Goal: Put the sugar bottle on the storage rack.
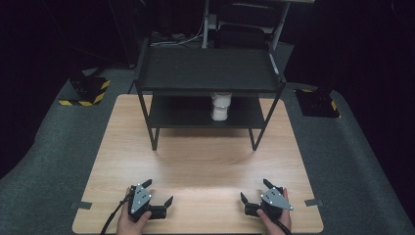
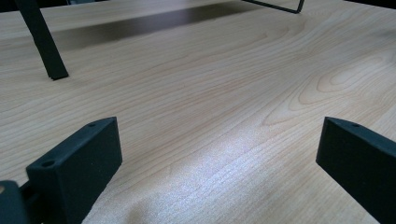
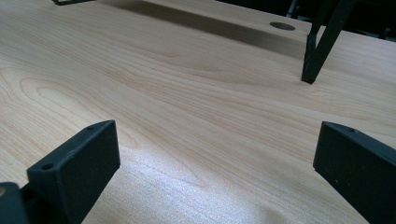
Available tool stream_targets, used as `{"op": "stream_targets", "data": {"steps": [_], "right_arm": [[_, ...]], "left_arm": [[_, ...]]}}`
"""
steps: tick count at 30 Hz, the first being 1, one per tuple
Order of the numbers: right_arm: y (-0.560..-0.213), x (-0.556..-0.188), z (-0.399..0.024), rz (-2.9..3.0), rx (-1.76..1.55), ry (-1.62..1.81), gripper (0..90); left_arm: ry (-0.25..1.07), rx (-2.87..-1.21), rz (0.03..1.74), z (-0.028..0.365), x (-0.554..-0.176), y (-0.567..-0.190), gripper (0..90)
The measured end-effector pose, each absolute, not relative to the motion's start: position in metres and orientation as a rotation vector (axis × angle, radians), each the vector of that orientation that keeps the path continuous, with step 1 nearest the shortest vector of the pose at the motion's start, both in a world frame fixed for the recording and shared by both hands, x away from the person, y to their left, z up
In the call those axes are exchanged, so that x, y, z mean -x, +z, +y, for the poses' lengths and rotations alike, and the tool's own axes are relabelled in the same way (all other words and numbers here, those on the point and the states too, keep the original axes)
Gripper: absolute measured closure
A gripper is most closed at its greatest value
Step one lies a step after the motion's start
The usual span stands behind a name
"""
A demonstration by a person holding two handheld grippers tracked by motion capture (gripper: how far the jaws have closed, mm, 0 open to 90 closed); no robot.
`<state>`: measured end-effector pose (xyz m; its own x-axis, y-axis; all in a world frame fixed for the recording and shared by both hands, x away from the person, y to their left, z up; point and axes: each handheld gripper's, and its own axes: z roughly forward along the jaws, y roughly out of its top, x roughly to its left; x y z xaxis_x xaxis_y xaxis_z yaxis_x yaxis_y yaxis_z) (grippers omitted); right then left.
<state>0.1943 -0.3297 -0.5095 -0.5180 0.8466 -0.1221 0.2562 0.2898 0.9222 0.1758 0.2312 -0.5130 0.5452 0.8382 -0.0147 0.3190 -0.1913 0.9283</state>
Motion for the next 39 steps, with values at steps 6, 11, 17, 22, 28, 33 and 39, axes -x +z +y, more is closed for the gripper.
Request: {"op": "stream_targets", "data": {"steps": [6,11,17,22,28,33,39], "right_arm": [[-0.5093,-0.1944,-0.3296,1.941,-0.983,1.22,0.4],[-0.5087,-0.1956,-0.3305,1.948,-0.986,1.223,0.4],[-0.5096,-0.1935,-0.3286,1.937,-0.98,1.213,0.4],[-0.5106,-0.1929,-0.3291,1.931,-0.978,1.219,0.4],[-0.5107,-0.1931,-0.3306,1.934,-0.975,1.227,0.4],[-0.5102,-0.1938,-0.3302,1.936,-0.979,1.224,0.4],[-0.5094,-0.1941,-0.3294,1.943,-0.973,1.217,0.4]], "left_arm": [[0.634,-1.759,0.965,0.2313,-0.1759,-0.513,0.5],[0.636,-1.759,0.966,0.231,-0.1757,-0.513,0.5],[0.613,-1.769,0.973,0.2323,-0.1789,-0.5109,0.5],[0.608,-1.772,0.984,0.2311,-0.1805,-0.5099,0.5],[0.61,-1.777,0.978,0.2308,-0.1806,-0.5097,0.5],[0.611,-1.774,0.976,0.2313,-0.1803,-0.5101,0.5],[0.621,-1.765,0.968,0.2316,-0.1777,-0.5118,0.5]]}}
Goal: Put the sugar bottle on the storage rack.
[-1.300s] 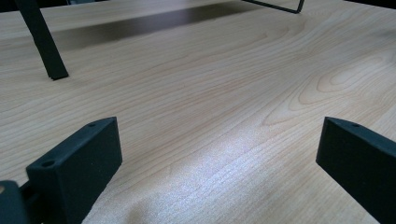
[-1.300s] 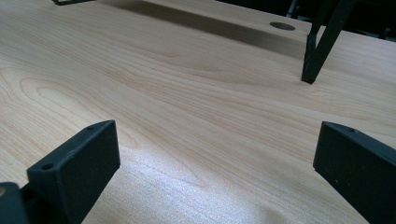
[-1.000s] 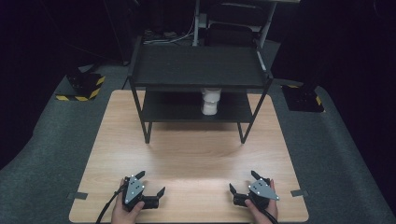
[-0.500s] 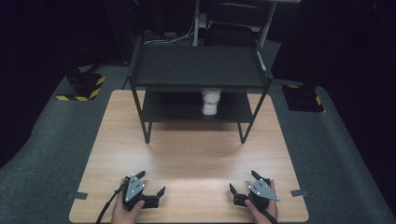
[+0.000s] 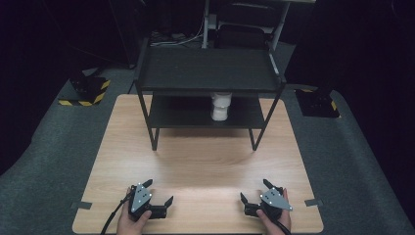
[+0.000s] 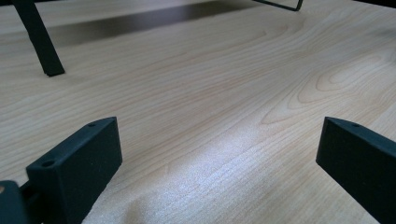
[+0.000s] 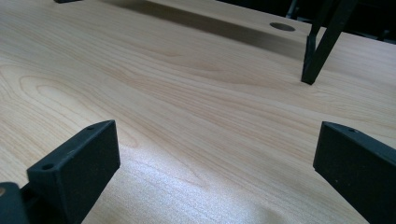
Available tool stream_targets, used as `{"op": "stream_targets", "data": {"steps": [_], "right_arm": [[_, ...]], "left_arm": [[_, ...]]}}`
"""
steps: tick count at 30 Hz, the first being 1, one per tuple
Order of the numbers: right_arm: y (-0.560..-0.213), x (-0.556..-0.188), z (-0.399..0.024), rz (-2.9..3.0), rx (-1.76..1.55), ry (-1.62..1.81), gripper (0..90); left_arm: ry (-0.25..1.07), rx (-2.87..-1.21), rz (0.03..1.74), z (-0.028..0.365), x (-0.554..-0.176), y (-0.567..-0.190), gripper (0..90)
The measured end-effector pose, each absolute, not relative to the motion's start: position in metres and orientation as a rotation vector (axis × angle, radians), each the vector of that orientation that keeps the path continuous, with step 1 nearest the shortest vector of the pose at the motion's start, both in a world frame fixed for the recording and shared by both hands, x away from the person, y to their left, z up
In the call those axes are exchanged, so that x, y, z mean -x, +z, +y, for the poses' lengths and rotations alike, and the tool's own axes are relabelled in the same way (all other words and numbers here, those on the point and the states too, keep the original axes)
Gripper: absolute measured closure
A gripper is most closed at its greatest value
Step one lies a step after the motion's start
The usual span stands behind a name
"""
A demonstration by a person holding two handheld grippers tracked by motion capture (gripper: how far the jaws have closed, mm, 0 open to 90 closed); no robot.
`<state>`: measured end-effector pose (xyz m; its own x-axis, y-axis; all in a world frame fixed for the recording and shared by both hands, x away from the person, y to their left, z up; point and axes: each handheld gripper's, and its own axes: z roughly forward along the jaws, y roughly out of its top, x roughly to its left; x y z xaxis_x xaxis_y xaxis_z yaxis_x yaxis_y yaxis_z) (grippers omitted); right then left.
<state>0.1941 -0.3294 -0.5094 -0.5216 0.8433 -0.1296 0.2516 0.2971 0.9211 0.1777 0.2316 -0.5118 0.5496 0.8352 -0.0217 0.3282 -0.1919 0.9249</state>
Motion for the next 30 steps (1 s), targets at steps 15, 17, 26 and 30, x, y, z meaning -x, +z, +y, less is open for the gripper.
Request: {"op": "stream_targets", "data": {"steps": [15,17,26,30], "right_arm": [[-0.5097,-0.1958,-0.3316,1.946,-0.983,1.237,0.4],[-0.5097,-0.1955,-0.3318,1.946,-0.984,1.239,0.4],[-0.5099,-0.1947,-0.3316,1.945,-0.977,1.235,0.4],[-0.5103,-0.194,-0.3318,1.94,-0.977,1.235,0.4]], "left_arm": [[0.627,-1.76,0.965,0.2316,-0.1759,-0.5128,0.5],[0.627,-1.761,0.964,0.2316,-0.1757,-0.5127,0.5],[0.61,-1.767,0.971,0.232,-0.1782,-0.5114,0.5],[0.604,-1.769,0.968,0.2328,-0.1794,-0.511,0.5]]}}
